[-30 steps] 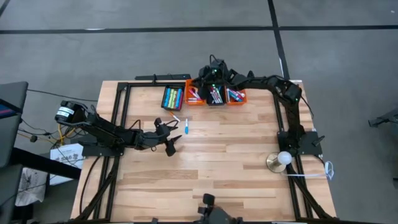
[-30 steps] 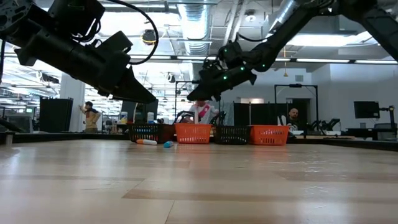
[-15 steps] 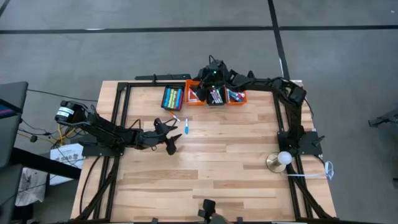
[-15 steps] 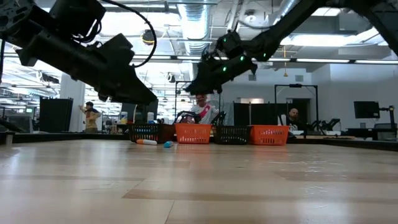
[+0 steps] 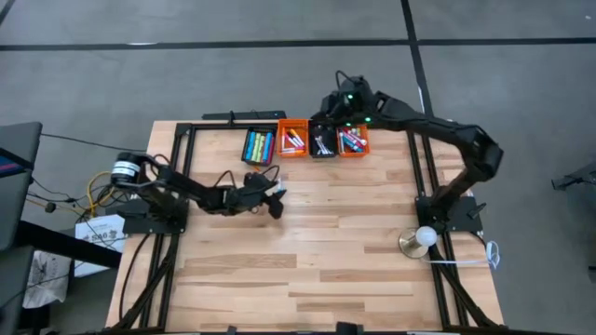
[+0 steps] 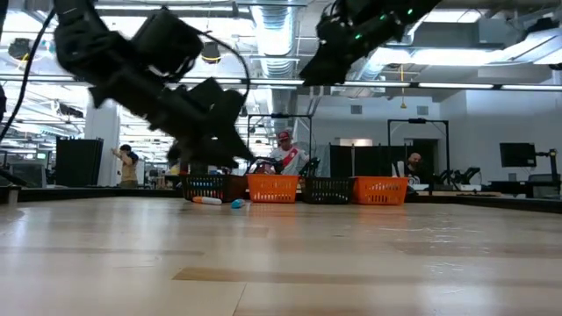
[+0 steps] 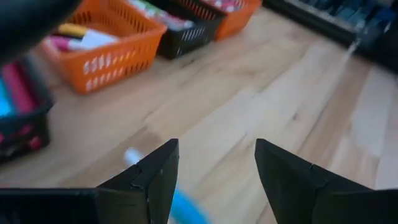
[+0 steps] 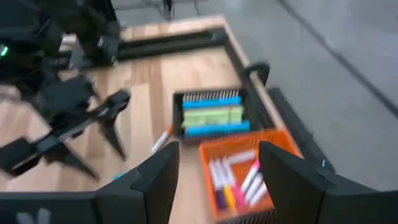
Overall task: Pick & Place Markers
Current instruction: Put the small orange highlighter pen into the left orange basket
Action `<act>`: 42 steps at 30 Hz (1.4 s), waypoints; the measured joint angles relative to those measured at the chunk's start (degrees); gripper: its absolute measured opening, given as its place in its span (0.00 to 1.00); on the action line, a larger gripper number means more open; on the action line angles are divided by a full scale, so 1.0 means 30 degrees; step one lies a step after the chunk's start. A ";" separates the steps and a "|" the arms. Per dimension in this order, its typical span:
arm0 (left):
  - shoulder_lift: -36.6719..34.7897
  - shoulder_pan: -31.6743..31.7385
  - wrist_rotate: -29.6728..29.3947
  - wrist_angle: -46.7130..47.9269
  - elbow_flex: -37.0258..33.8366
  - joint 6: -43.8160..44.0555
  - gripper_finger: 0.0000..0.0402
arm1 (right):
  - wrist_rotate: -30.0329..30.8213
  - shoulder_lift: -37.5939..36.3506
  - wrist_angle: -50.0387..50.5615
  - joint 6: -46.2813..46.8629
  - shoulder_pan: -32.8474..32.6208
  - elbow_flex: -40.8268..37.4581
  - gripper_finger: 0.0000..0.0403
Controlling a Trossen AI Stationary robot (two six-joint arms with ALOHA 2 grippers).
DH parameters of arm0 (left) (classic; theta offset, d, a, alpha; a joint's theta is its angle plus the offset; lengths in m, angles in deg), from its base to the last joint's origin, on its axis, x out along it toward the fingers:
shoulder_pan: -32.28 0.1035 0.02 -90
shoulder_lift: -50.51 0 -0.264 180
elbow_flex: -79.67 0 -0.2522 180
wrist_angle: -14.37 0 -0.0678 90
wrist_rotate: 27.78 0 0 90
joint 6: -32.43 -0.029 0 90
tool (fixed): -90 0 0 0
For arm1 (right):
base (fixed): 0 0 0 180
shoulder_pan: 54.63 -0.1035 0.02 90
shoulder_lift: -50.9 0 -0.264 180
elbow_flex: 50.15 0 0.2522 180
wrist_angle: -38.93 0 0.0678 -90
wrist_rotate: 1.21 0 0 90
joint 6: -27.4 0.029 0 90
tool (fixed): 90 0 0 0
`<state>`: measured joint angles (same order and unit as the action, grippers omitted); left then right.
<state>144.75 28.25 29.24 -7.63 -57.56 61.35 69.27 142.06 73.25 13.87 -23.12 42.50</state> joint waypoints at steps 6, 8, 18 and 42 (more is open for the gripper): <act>-0.0008 0.0027 0.0030 0.2706 0.1958 -0.0914 0.52 | -0.0017 -0.1342 0.3426 -0.0002 0.0000 0.0000 0.53; -0.0087 0.0028 0.0010 0.3816 0.2322 -0.2156 0.52 | -0.0017 -0.1467 0.4318 -0.0002 -0.0057 0.0000 0.53; -0.1102 0.1347 0.2630 0.8504 0.2311 -0.6271 0.52 | -0.0024 -0.1248 0.4907 -0.0002 -0.0801 -0.1209 0.52; -1.2164 0.2179 0.6189 1.1959 0.2297 -1.0007 0.52 | -0.0823 0.3842 -0.3665 0.1385 -0.5011 -0.2149 0.51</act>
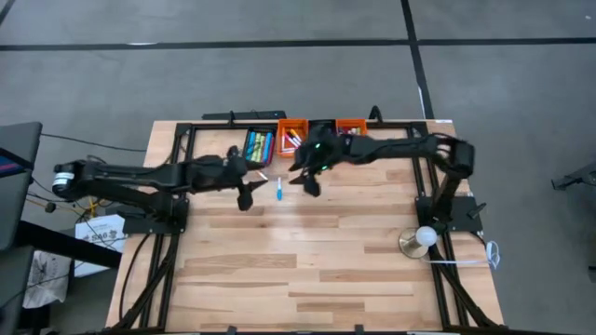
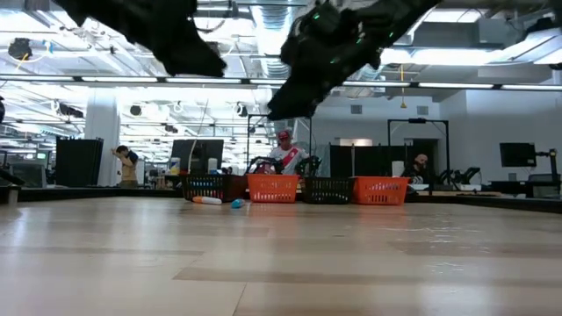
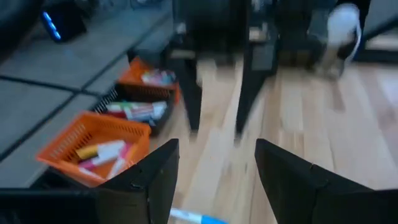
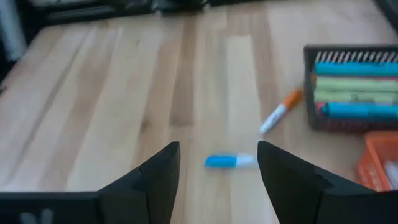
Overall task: Pick & Place Markers
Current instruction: Put the small orange highlighter pen into the left orange basket
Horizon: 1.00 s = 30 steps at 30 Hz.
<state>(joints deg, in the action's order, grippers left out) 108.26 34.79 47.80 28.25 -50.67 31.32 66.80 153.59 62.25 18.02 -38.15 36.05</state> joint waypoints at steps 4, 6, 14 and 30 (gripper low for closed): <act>-0.1726 -0.0052 -0.0254 0.0412 0.0000 -0.0034 0.52 | 0.1830 0.2316 -0.3450 0.1392 -0.0647 -0.0022 0.49; -0.2324 -0.0052 -0.0364 0.0801 -0.0007 -0.0058 0.52 | 0.2198 0.3041 -0.4610 0.1803 -0.0841 -0.0029 0.48; -0.2898 -0.0046 -0.2750 0.0830 -0.0007 -0.1107 0.52 | 0.2963 0.5217 -0.8937 0.3990 -0.1434 0.0460 0.44; -0.2825 0.0912 -0.2829 0.0707 -0.0022 -0.1203 0.52 | 0.7347 0.8890 -0.4818 0.2970 -0.1983 0.4643 0.33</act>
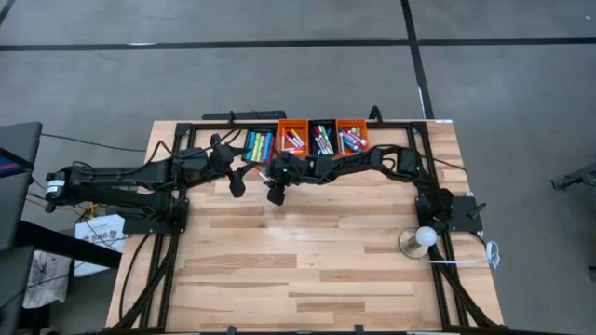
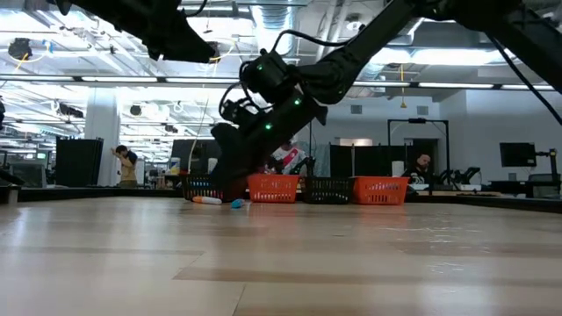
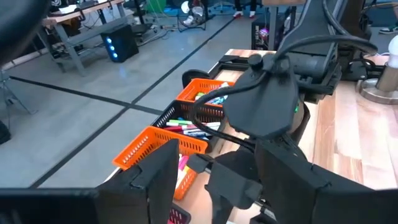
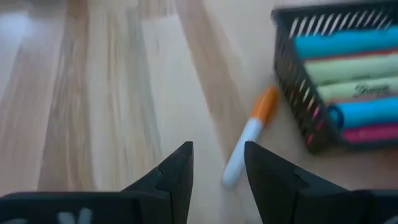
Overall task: Pick & Place Markers
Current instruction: Put the small orange highlighter pen into the left orange basket
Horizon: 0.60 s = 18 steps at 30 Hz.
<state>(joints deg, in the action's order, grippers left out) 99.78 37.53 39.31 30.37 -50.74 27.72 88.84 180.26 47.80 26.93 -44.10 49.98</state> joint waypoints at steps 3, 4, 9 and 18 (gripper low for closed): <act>0.0003 -0.0003 0.0003 0.0000 0.0003 0.0005 0.52 | 0.0195 0.0100 0.0802 0.0007 0.0168 0.0405 0.34; 0.0003 -0.0003 0.0002 -0.0005 0.0006 0.0007 0.52 | 0.0205 0.0225 0.0889 0.0006 0.0210 0.0653 0.34; 0.0003 0.0002 0.0003 -0.0018 0.0007 0.0045 0.52 | 0.0115 0.0415 0.2097 -0.0396 0.0299 0.1090 0.39; 0.0003 -0.0001 0.0010 -0.0044 0.0007 0.0073 0.52 | 0.0039 0.0553 0.1682 -0.0554 0.0284 0.1134 0.50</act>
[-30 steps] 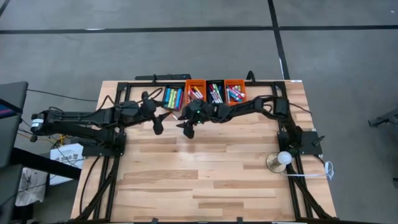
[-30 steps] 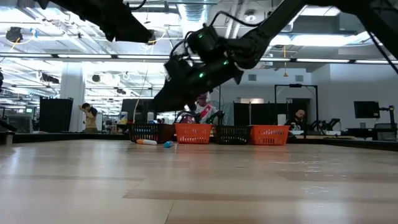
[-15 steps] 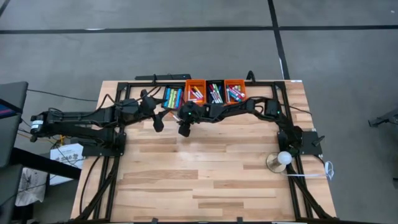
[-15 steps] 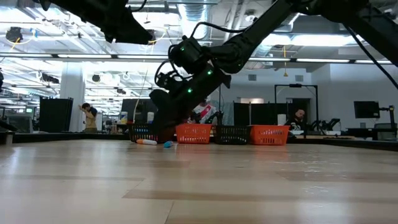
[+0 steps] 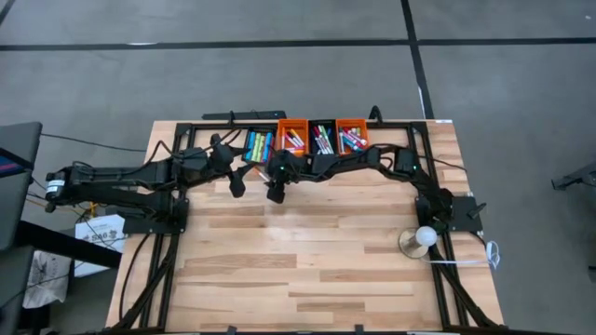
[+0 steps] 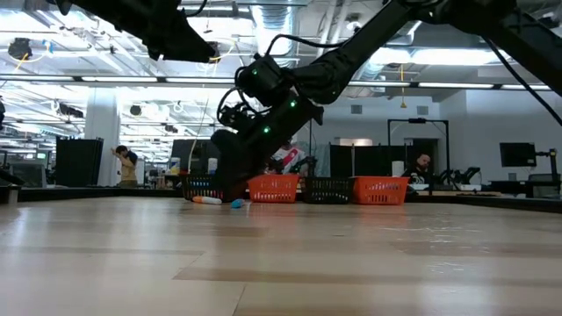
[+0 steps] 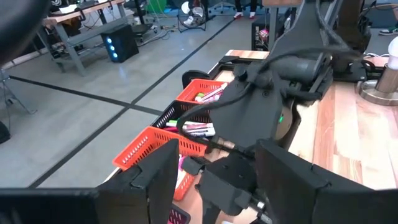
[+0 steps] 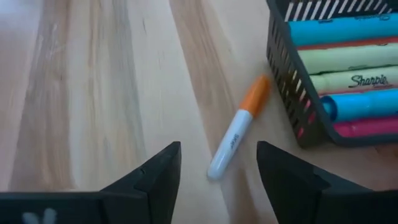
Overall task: Pick & Place Markers
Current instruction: Put the small orange highlighter pen into the left orange basket
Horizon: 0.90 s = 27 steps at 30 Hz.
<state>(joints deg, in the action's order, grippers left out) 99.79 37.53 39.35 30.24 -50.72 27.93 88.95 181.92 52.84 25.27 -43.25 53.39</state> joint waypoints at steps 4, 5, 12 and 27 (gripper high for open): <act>0.0000 0.0005 0.0000 -0.0007 0.0000 0.0007 0.52 | 0.0029 0.0510 -0.0229 -0.0089 0.0005 0.0029 0.52; 0.0000 0.0005 0.0000 -0.0007 0.0000 0.0007 0.52 | 0.0049 0.0716 -0.0412 -0.0207 0.0000 0.0085 0.52; 0.0007 0.0005 0.0017 -0.0041 0.0000 0.0015 0.52 | 0.0000 0.1325 -0.0294 -0.0281 0.0219 0.0328 0.50; 0.0007 0.0005 0.0022 -0.0029 0.0000 0.0011 0.52 | -0.0038 0.1611 0.0154 -0.0282 0.0139 0.0365 0.26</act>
<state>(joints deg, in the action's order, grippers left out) 99.81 37.54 39.41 30.15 -50.72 27.97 88.84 186.75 53.31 24.42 -42.83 54.48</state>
